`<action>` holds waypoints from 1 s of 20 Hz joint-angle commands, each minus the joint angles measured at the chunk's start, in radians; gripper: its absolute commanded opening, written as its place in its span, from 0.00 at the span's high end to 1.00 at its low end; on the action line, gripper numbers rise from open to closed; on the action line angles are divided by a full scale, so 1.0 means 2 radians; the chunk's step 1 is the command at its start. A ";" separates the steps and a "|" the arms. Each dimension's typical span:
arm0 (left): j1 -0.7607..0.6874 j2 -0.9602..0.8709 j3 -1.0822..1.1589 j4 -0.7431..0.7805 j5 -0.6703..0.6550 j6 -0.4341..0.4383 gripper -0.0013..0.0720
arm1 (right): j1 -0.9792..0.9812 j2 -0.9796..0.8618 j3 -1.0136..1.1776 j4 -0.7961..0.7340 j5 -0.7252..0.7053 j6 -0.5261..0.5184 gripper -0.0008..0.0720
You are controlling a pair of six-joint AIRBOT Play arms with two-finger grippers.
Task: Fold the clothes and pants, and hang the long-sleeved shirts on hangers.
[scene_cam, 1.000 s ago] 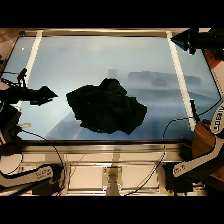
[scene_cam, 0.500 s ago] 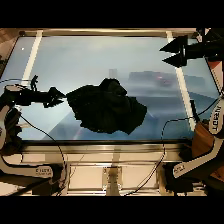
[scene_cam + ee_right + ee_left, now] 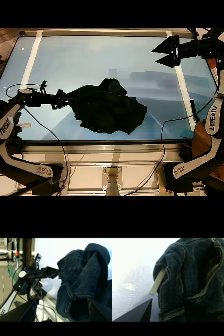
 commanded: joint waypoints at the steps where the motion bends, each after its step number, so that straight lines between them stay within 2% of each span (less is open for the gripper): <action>1: -0.018 -0.009 0.000 0.000 0.030 0.000 0.43 | 0.002 0.000 0.002 0.002 -0.007 0.002 0.03; 5: -0.049 -0.009 0.000 -0.001 0.073 0.000 0.46 | 0.002 0.000 0.002 0.002 -0.007 0.004 0.05; 6: -0.055 -0.009 0.000 -0.005 0.078 0.000 0.59 | 0.002 0.000 0.002 0.002 -0.007 0.003 0.05; 7: -0.061 -0.009 0.001 -0.011 0.081 0.004 0.79 | 0.002 0.000 0.002 0.002 -0.007 0.003 0.08; 8: -0.064 -0.009 0.002 -0.024 0.081 0.018 0.95 | 0.002 0.000 0.002 0.002 -0.007 0.003 0.35; 9: -0.064 -0.008 0.005 -0.034 0.079 0.024 0.95 | 0.002 0.000 0.002 0.002 -0.005 0.003 0.69; 10: -0.064 -0.007 0.012 -0.038 0.074 0.024 0.95 | 0.002 0.000 0.002 0.001 -0.006 0.002 0.97; 13: -0.061 0.011 0.052 -0.032 0.047 0.024 0.95 | 0.002 0.000 0.002 -0.014 -0.012 -0.013 0.97; 15: -0.061 0.041 0.095 0.001 0.044 0.022 0.95 | 0.002 -0.001 0.000 -0.043 -0.019 -0.027 0.97; 16: -0.061 0.057 0.120 0.043 0.048 0.008 0.95 | 0.002 -0.001 -0.009 -0.051 -0.020 -0.038 0.97; 19: -0.064 0.090 0.201 0.303 0.048 -0.132 0.95 | 0.002 -0.001 -0.052 -0.053 -0.027 -0.065 0.97; 20: -0.064 0.092 0.219 0.370 0.037 -0.157 0.95 | 0.003 -0.001 -0.068 -0.053 -0.029 -0.071 0.97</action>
